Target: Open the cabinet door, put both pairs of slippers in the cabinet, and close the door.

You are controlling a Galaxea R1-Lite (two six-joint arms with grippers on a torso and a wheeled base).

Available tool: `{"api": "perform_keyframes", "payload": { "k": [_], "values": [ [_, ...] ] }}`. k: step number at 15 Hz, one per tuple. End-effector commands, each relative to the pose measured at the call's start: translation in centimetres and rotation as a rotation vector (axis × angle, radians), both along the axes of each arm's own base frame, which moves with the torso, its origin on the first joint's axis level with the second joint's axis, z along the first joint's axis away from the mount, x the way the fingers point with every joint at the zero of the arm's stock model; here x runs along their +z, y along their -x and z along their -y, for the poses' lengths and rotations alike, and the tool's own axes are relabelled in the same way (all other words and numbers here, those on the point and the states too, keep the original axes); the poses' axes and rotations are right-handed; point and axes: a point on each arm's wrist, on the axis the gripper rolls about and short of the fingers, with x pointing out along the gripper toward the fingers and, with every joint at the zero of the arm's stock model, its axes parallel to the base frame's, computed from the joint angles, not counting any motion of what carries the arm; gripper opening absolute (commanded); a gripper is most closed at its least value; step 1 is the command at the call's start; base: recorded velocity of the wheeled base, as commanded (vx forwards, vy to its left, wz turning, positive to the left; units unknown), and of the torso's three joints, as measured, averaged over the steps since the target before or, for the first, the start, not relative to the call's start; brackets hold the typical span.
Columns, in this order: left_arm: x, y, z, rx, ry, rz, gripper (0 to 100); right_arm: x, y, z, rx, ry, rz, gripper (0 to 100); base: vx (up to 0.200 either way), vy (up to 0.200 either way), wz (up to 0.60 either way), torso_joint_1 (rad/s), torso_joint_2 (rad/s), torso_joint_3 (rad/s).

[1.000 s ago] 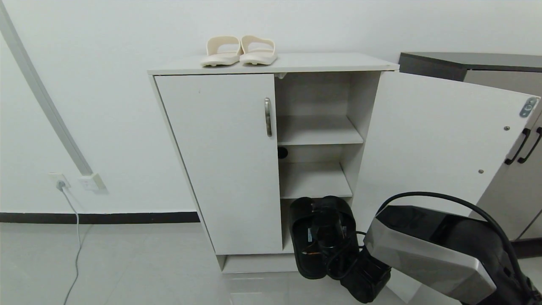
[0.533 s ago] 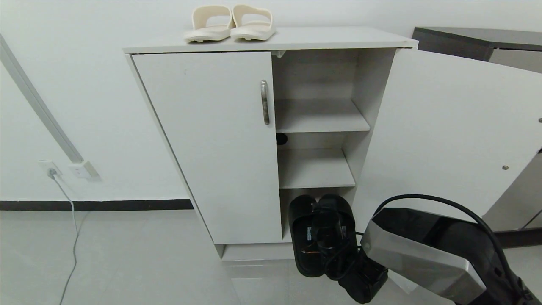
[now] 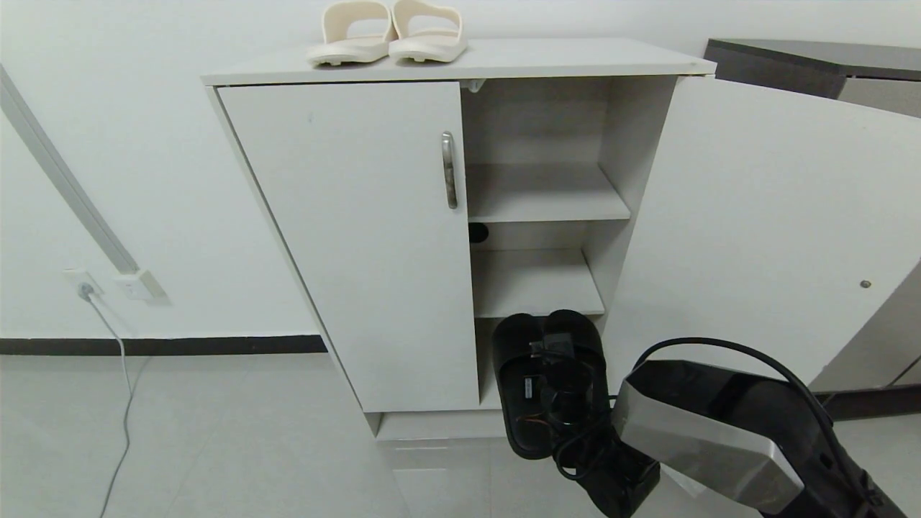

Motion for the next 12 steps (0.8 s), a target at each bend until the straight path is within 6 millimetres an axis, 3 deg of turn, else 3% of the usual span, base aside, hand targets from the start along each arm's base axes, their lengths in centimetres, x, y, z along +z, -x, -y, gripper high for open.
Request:
{"api": "perform_keyframes", "payload": {
  "k": [1, 3, 12],
  "values": [
    [0.01, -0.01, 0.0, 0.0, 0.0, -0.001, 0, -0.22, -0.12, 0.09, -0.003, 0.003, -0.003, 0, 0.0, 0.0, 0.0, 0.0, 0.0, 0.0],
    [0.01, -0.01, 0.0, 0.0, 0.001, -0.001, 0, -0.12, -0.19, 0.12, -0.003, 0.001, -0.001, 0, 0.0, 0.0, 0.0, 0.0, 0.0, 0.0],
    [0.01, -0.01, 0.0, 0.0, 0.001, -0.001, 0, 0.17, -0.41, 0.3, -0.01, -0.006, 0.007, 0, 0.2, 0.0, 0.0, 0.004, 0.0, 0.0]
  ]
}}
